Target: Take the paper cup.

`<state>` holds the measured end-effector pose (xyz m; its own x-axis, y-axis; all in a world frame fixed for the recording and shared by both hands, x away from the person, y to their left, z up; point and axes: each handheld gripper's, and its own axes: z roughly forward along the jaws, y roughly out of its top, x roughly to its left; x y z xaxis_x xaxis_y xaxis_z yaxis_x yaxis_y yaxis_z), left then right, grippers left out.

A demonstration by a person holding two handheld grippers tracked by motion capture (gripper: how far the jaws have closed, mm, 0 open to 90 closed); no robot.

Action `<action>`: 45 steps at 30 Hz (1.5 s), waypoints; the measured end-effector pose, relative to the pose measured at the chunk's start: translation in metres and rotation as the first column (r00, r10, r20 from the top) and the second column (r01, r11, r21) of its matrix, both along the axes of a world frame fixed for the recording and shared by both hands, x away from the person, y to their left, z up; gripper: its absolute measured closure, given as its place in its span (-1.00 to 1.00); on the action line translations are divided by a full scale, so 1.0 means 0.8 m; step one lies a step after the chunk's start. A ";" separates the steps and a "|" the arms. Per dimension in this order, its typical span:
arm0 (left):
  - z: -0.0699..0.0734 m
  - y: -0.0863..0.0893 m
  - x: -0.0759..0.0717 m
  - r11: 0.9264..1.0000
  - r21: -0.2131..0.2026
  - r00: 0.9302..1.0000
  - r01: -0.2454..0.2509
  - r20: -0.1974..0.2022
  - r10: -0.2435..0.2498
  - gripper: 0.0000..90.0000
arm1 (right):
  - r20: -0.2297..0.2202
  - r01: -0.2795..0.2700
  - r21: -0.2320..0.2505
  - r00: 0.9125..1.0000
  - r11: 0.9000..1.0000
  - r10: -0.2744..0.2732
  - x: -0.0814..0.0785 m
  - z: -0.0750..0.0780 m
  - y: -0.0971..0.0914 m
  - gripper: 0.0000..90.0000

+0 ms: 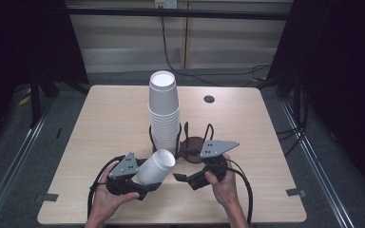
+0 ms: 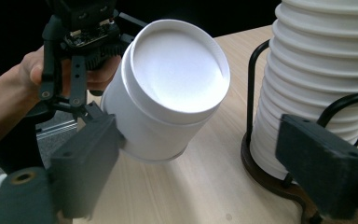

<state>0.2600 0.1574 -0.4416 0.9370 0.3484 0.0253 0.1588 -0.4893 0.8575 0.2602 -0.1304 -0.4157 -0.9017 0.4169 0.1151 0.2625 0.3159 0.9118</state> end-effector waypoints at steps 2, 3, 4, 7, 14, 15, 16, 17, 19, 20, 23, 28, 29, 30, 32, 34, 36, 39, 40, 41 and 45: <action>0.000 0.001 0.000 1.000 -0.003 1.000 0.004 -0.009 -0.004 -0.61 | -0.010 -0.005 -0.001 1.000 1.000 0.005 0.001 -0.001 0.000 -0.72; 0.000 0.001 0.000 1.000 0.000 1.000 0.004 -0.013 -0.004 -0.61 | -0.010 -0.005 -0.001 1.000 1.000 0.005 0.001 -0.001 0.000 -0.72; 0.001 0.003 0.000 1.000 0.016 1.000 0.003 -0.012 -0.002 -0.61 | -0.016 -0.001 -0.021 1.000 1.000 0.000 0.002 -0.001 0.000 -0.71; 0.005 0.003 -0.001 0.999 0.038 1.000 0.007 -0.018 -0.007 -0.61 | -0.030 0.000 -0.052 1.000 0.999 -0.001 0.003 -0.003 0.000 -0.71; 0.008 0.002 0.001 0.996 0.088 1.000 0.026 -0.018 -0.024 -0.60 | -0.072 -0.065 -0.114 0.996 0.991 0.057 0.008 -0.007 0.000 -0.68; 0.008 0.001 0.001 0.995 0.096 1.000 0.025 -0.020 -0.023 -0.60 | -0.073 -0.067 -0.117 0.996 0.991 0.059 0.008 -0.008 0.000 -0.68; 0.009 -0.001 0.001 0.993 0.113 0.999 0.030 -0.017 -0.028 -0.60 | -0.069 -0.069 -0.128 0.996 0.989 0.061 0.008 -0.008 0.000 -0.68; 0.010 -0.002 0.001 0.992 0.120 0.999 0.037 -0.020 -0.035 -0.60 | -0.068 -0.078 -0.136 0.995 0.988 0.069 0.008 -0.009 0.001 -0.68; 0.013 -0.006 0.002 0.990 0.131 0.999 0.048 -0.023 -0.045 -0.60 | -0.076 -0.092 -0.161 0.994 0.983 0.080 0.008 -0.010 0.003 -0.68; 0.014 -0.007 0.002 0.988 0.143 0.999 0.053 -0.020 -0.050 -0.60 | -0.079 -0.101 -0.170 0.993 0.980 0.089 0.008 -0.010 0.003 -0.68; 0.016 -0.013 0.003 0.983 0.175 0.998 0.059 -0.027 -0.055 -0.60 | -0.083 -0.101 -0.177 0.993 0.979 0.087 0.009 -0.011 0.003 -0.68; 0.021 -0.019 0.004 0.968 0.241 0.998 0.070 -0.014 -0.069 -0.60 | -0.129 -0.151 -0.188 0.983 0.970 0.128 0.013 -0.014 0.005 -0.64; 0.022 -0.021 0.004 0.965 0.252 0.998 0.068 -0.007 -0.069 -0.60 | -0.137 -0.150 -0.201 0.983 0.968 0.124 0.013 -0.014 0.005 -0.65; 0.023 -0.022 0.005 0.963 0.260 0.998 0.069 -0.011 -0.069 -0.60 | -0.143 -0.148 -0.217 0.983 0.965 0.119 0.014 -0.014 0.006 -0.67; 0.022 -0.023 0.006 0.961 0.267 0.998 0.068 -0.016 -0.066 -0.60 | -0.157 -0.156 -0.243 0.980 0.957 0.120 0.014 -0.013 0.008 -0.70; 0.022 -0.023 0.008 0.958 0.277 0.997 0.074 -0.015 -0.073 -0.60 | -0.163 -0.163 -0.241 0.979 0.957 0.125 0.014 -0.012 0.009 -0.70; 0.021 -0.024 0.008 0.955 0.287 0.997 0.077 -0.021 -0.074 -0.60 | -0.173 -0.175 -0.242 0.976 0.955 0.134 0.017 -0.010 0.009 -0.71; 0.024 -0.024 0.009 0.952 0.295 0.996 0.086 -0.024 -0.082 -0.60 | -0.188 -0.212 -0.276 0.968 0.937 0.164 0.018 -0.007 0.013 -0.67; 0.024 -0.024 0.009 0.952 0.295 0.996 0.086 -0.024 -0.082 -0.60 | -0.188 -0.212 -0.276 0.968 0.937 0.164 0.018 -0.007 0.013 -0.67; 0.026 -0.024 0.010 0.949 0.301 0.995 0.096 -0.027 -0.093 -0.60 | -0.194 -0.231 -0.283 0.964 0.931 0.180 0.019 -0.008 0.015 -0.64; 0.027 -0.029 0.012 0.935 0.336 0.994 0.108 -0.039 -0.101 -0.60 | -0.235 -0.254 -0.344 0.955 0.904 0.179 0.023 -0.012 0.022 -0.58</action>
